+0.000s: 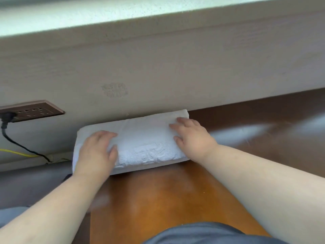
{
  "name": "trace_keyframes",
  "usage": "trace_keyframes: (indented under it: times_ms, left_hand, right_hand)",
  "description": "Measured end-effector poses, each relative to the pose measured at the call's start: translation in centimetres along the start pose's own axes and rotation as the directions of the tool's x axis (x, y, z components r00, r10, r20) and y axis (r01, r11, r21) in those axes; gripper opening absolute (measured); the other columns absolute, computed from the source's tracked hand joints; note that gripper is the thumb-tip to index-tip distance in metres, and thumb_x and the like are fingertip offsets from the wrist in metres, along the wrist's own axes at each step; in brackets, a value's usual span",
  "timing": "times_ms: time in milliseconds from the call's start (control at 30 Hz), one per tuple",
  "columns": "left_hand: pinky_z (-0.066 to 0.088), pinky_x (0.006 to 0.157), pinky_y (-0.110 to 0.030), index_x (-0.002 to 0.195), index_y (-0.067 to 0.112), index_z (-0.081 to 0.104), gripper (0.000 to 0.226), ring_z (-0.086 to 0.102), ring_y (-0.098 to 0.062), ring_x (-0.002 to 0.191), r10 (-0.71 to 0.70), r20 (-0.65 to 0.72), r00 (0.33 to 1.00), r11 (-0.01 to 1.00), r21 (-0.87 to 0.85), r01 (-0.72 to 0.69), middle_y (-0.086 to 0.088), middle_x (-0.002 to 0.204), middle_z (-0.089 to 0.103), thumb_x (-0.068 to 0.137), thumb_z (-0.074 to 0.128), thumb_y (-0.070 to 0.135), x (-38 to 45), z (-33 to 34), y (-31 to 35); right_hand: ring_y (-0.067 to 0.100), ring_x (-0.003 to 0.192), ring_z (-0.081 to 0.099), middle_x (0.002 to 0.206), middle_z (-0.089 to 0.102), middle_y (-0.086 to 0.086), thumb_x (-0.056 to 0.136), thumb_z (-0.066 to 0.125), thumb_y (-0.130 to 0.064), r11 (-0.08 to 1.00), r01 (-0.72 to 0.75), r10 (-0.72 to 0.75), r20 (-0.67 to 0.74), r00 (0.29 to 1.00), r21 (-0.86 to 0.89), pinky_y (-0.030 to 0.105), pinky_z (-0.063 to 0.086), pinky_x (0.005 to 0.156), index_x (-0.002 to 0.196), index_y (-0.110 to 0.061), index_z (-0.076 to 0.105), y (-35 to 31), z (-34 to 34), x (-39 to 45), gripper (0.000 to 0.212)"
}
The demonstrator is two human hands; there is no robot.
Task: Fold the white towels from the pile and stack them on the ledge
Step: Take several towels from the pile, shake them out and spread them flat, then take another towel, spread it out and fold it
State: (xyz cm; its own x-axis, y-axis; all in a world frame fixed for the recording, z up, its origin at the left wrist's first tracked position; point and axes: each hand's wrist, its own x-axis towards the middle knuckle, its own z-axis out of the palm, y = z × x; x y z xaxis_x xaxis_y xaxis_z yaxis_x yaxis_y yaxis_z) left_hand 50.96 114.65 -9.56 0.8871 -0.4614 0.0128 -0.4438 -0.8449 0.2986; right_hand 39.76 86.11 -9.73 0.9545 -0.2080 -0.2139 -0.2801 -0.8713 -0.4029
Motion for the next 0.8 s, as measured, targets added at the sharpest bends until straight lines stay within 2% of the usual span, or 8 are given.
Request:
trace_keyframes:
  times_ms: [33,100,200,267,367,467,667,800]
  left_hand:
    - [0.045,0.092,-0.041,0.116,0.02,0.068,0.044,0.055,-0.033,0.109,0.039,0.104,0.994,0.998,0.04,-0.044,-0.008,0.118,0.063,0.086,0.041,0.037,-0.4,0.6,1.2]
    - [0.043,0.092,-0.036,0.12,0.028,0.067,0.037,0.053,-0.028,0.114,-0.007,0.231,0.973,0.994,0.112,-0.019,-0.002,0.123,0.061,0.092,0.044,0.035,-0.5,1.0,2.9]
    - [0.04,0.095,-0.032,0.127,0.037,0.057,0.035,0.044,-0.022,0.122,-0.101,0.343,0.934,0.979,0.203,0.031,0.004,0.134,0.051,0.094,0.047,0.033,0.6,-0.1,4.0]
    - [0.043,0.095,-0.031,0.128,0.037,0.055,0.036,0.046,-0.021,0.122,-0.058,0.364,0.93,0.981,0.192,-0.014,0.004,0.136,0.05,0.092,0.049,0.034,1.5,-1.9,5.5]
    - [0.046,0.092,-0.031,0.127,0.032,0.057,0.034,0.055,-0.019,0.114,0.083,0.298,0.951,0.991,0.077,-0.11,0.004,0.132,0.054,0.094,0.051,0.032,2.2,-5.0,10.1]
    - [0.046,0.095,-0.033,0.123,0.034,0.059,0.03,0.056,-0.015,0.112,0.233,0.218,0.948,0.97,0.016,-0.242,0.008,0.123,0.058,0.094,0.051,0.034,2.3,-7.6,16.2]
    - [0.043,0.099,-0.03,0.129,0.037,0.053,0.033,0.053,-0.01,0.118,0.428,0.138,0.893,0.902,-0.013,-0.431,0.014,0.126,0.054,0.097,0.048,0.038,0.7,-12.5,30.8]
    - [0.042,0.102,-0.031,0.132,0.039,0.049,0.038,0.053,-0.011,0.121,0.535,0.126,0.835,0.842,0.003,-0.54,0.012,0.131,0.053,0.095,0.05,0.046,-1.8,-14.3,41.9]
  right_hand:
    - [0.026,0.148,0.017,0.162,0.024,0.002,0.101,0.046,-0.032,0.999,-0.001,0.005,0.106,0.994,-0.041,0.042,0.029,0.116,0.15,-0.032,0.038,-0.2,0.3,-0.2,0.05]
    - [0.024,0.151,0.008,0.164,0.017,0.001,0.102,0.042,-0.032,0.998,-0.033,0.046,0.224,0.974,-0.062,0.043,0.026,0.118,0.152,-0.032,0.034,-0.2,0.6,-0.6,0.05]
    - [0.026,0.15,0.013,0.164,0.017,-0.002,0.099,0.046,-0.036,0.994,-0.097,0.106,0.257,0.961,-0.047,0.043,0.026,0.118,0.151,-0.036,0.034,-0.3,-1.2,-1.3,0.054]
    - [0.025,0.148,0.019,0.162,0.023,-0.002,0.096,0.049,-0.039,0.992,-0.121,0.123,0.17,0.978,-0.022,0.043,0.029,0.116,0.15,-0.036,0.035,-0.3,-3.7,-2.1,0.056]
    - [0.028,0.141,0.032,0.15,0.04,0.002,0.094,0.053,-0.038,0.994,-0.107,0.108,-0.043,0.993,0.014,0.043,0.036,0.112,0.146,-0.029,0.044,0.6,-8.9,-3.9,0.053]
    - [0.028,0.138,0.038,0.147,0.045,0.004,0.093,0.056,-0.04,0.988,-0.147,0.152,-0.171,0.973,0.039,0.043,0.037,0.112,0.141,-0.026,0.05,2.9,-14.0,-6.4,0.051]
    - [0.018,0.144,0.029,0.148,0.045,-0.004,0.09,0.053,-0.062,0.967,-0.249,0.25,-0.357,0.9,0.048,0.043,0.032,0.116,0.142,-0.027,0.048,9.1,-24.0,-15.4,0.063]
    - [0.018,0.144,0.028,0.147,0.047,-0.004,0.088,0.048,-0.07,0.949,-0.316,0.284,-0.445,0.849,0.002,0.044,0.031,0.116,0.144,-0.027,0.047,15.0,-30.1,-23.9,0.07]
